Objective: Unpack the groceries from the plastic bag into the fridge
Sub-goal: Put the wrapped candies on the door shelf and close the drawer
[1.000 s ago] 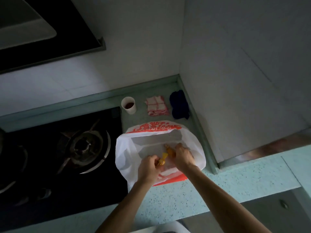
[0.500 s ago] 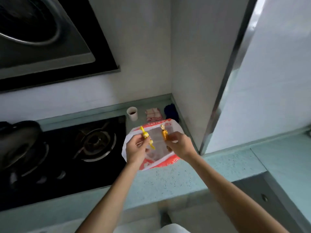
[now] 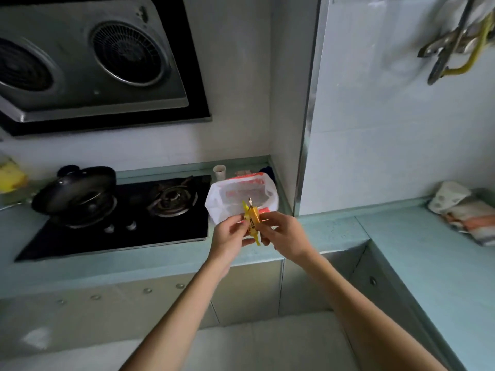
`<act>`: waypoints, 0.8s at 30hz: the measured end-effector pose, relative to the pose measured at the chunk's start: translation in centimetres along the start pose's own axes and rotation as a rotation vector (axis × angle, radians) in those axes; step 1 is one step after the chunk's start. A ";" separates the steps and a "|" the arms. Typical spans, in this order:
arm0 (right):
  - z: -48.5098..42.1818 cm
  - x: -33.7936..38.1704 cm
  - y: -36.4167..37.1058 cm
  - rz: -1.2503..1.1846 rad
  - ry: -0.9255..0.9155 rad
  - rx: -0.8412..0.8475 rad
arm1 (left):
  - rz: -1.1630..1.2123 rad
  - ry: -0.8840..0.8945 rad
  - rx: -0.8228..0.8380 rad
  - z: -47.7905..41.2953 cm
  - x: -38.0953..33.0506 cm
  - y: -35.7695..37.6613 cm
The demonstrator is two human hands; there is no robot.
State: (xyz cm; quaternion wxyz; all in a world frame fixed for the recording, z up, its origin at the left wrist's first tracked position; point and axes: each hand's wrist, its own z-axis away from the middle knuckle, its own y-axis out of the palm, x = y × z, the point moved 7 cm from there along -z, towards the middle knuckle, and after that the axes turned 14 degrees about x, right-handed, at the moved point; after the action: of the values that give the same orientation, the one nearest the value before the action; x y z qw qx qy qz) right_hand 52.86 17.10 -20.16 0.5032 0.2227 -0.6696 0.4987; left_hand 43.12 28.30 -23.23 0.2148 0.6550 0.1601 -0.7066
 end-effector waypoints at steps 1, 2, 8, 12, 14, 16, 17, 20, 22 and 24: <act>1.4 0.4 0.3 0.003 -0.014 0.013 | 0.015 -0.006 0.002 1.6 -0.1 0.7; 2.8 0.7 0.6 0.010 -0.027 0.028 | 0.038 -0.015 0.006 3.3 0.0 1.4; 12.2 2.6 4.0 0.054 -0.059 0.148 | 0.049 0.015 -0.066 14.9 0.7 4.1; 18.3 3.4 9.1 -0.069 -0.139 0.324 | 0.095 0.007 -0.229 23.7 2.5 3.4; 20.9 3.8 12.0 -0.130 -0.137 0.377 | 0.094 -0.005 -0.276 27.8 3.0 2.9; 22.6 4.6 14.7 -0.158 -0.141 0.414 | 0.120 0.006 -0.308 31.9 3.1 2.0; 23.3 5.3 16.3 -0.157 -0.152 0.444 | 0.142 0.012 -0.328 34.0 3.0 1.2; 25.5 8.4 21.5 -0.139 -0.185 0.564 | 0.177 0.017 -0.383 40.3 3.2 -1.7; 26.9 10.6 25.2 -0.161 -0.187 0.620 | 0.165 0.025 -0.464 44.6 3.3 -4.2; 28.0 13.1 29.0 -0.153 -0.189 0.663 | 0.190 0.026 -0.577 49.2 3.3 -7.0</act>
State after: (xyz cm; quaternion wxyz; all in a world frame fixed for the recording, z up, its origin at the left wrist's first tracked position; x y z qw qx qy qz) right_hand 11.89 6.49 -21.21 0.3752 0.4685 -0.4965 0.6271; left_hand -2.78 9.03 -22.48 0.4551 0.5881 0.2947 -0.6001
